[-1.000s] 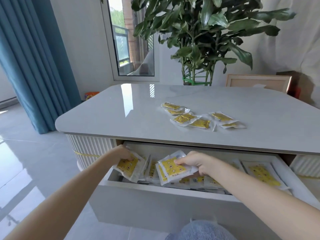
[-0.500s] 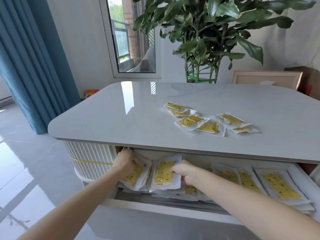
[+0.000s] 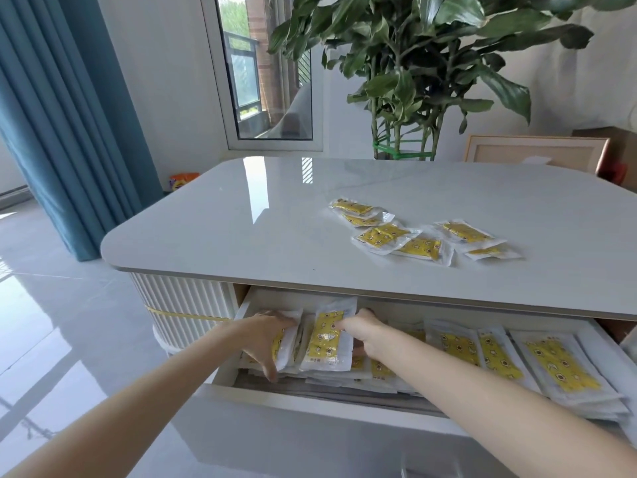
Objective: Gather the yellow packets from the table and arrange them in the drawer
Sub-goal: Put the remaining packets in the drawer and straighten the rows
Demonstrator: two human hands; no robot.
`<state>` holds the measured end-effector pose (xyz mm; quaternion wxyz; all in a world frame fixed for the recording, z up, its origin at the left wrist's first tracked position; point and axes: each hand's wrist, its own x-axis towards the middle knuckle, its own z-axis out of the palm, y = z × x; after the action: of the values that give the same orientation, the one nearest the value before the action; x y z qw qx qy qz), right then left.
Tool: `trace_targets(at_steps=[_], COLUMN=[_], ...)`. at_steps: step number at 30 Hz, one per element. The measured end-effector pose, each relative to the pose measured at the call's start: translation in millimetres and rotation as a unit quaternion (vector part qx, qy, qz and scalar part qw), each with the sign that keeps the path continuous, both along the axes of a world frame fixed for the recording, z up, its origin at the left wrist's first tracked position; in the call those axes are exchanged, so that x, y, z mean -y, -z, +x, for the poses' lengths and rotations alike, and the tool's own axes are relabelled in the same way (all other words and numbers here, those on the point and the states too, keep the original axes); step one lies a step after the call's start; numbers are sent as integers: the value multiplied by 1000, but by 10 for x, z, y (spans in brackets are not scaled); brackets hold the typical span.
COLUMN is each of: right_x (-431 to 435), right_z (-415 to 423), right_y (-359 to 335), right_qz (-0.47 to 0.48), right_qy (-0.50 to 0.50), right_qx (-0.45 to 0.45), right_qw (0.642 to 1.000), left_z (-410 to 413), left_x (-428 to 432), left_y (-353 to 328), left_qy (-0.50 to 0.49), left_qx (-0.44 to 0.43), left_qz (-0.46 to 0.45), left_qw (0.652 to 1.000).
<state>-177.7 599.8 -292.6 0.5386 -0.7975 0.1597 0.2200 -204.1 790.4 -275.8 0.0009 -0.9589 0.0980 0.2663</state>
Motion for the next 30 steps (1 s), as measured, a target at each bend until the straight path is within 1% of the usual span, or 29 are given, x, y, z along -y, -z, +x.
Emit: trace_targets(at_steps=[4, 8, 12, 18, 21, 25, 30], right_x=[70, 57, 59, 293, 454, 719, 937], right_z=[-18, 1, 26, 8, -6, -47, -36], right_y=[-25, -2, 44, -57, -105, -142, -103], right_qz=[-27, -36, -33, -17, -1, -23, -80], right_qy=[7, 2, -1, 17, 22, 30, 16], right_qx=[28, 16, 10, -16, -29, -31, -13], right_qw=[999, 999, 999, 1000, 999, 999, 997], left_z=[20, 37, 62, 21, -31, -62, 18], left_x=[15, 36, 50, 103, 262, 595, 841], left_y=[85, 97, 87, 35, -38, -106, -31], left_qy=[25, 52, 53, 18, 40, 86, 122], left_qx=[23, 49, 47, 41, 44, 63, 66], left_qz=[43, 59, 76, 69, 58, 48, 78], left_qw=[998, 996, 995, 997, 997, 993, 987])
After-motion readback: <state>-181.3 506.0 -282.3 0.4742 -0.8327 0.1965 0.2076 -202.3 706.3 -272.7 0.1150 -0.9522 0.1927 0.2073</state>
